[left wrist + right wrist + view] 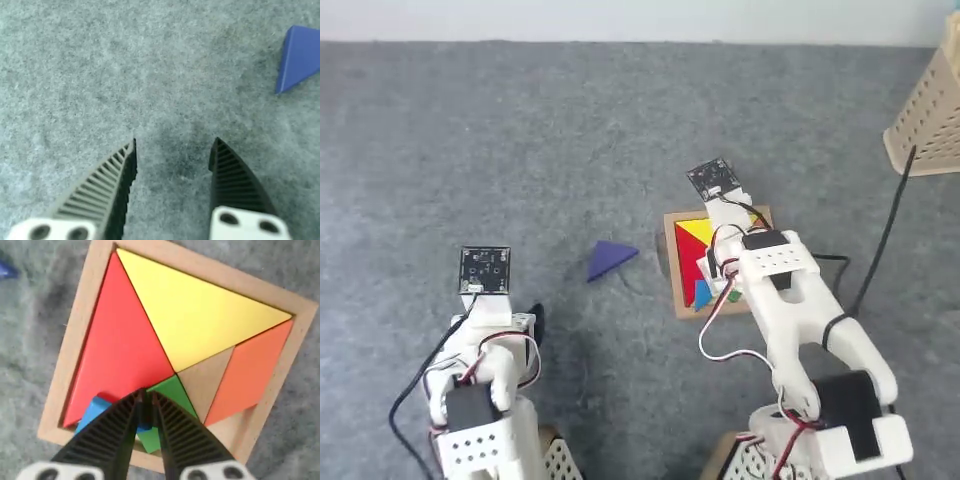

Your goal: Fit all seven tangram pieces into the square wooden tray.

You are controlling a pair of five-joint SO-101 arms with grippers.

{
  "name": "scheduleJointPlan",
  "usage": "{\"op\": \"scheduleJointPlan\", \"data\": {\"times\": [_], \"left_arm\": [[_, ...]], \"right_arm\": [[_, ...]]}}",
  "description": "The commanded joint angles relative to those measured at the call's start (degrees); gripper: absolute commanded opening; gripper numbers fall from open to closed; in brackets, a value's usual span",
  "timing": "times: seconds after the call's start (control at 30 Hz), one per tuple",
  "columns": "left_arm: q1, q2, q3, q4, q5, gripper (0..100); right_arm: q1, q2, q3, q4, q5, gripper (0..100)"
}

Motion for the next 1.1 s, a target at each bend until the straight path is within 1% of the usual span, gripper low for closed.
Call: {"op": "scheduleJointPlan", "data": {"times": [0.0, 0.07, 0.2, 0.5, 0.6, 0.73, 0.8, 0.9, 0.97, 1.07], "left_arm": [[-0.26, -0.97, -0.22, 0.35, 0.44, 23], [-0.26, -0.97, -0.22, 0.35, 0.44, 23], [-0.26, -0.97, -0.22, 0.35, 0.44, 23], [-0.26, -0.97, -0.22, 0.35, 0.44, 23], [-0.26, -0.97, -0.22, 0.35, 0.44, 23], [-0.26, -0.97, -0.22, 0.35, 0.44, 23], [-0.26, -0.97, -0.22, 0.35, 0.44, 23], [-0.26, -0.97, -0.22, 0.35, 0.44, 23], [-0.26, -0.97, -0.22, 0.35, 0.44, 23], [-0.26, -0.97, -0.22, 0.35, 0.44, 23]], "right_arm": [[1.01, -4.09, -2.02, 0.84, -0.62, 0.6], [1.01, -7.52, -0.26, 0.66, -1.76, 0.6], [0.84, -12.18, 2.73, 0.31, -1.05, 0.6], [1.01, -12.97, 5.36, 0.48, -1.41, 0.6], [1.01, -14.99, 5.36, 2.07, -1.41, 0.6], [0.66, -23.96, 6.42, 6.29, -0.97, 0.6], [-0.04, -28.0, 8.88, 6.64, 1.49, 0.6], [-3.65, -31.78, 14.07, 6.64, 7.38, 0.6], [-5.41, -32.4, 16.09, 6.37, 7.74, 0.6], [-5.85, -32.22, 16.7, 5.93, 7.91, 0.6]]}}
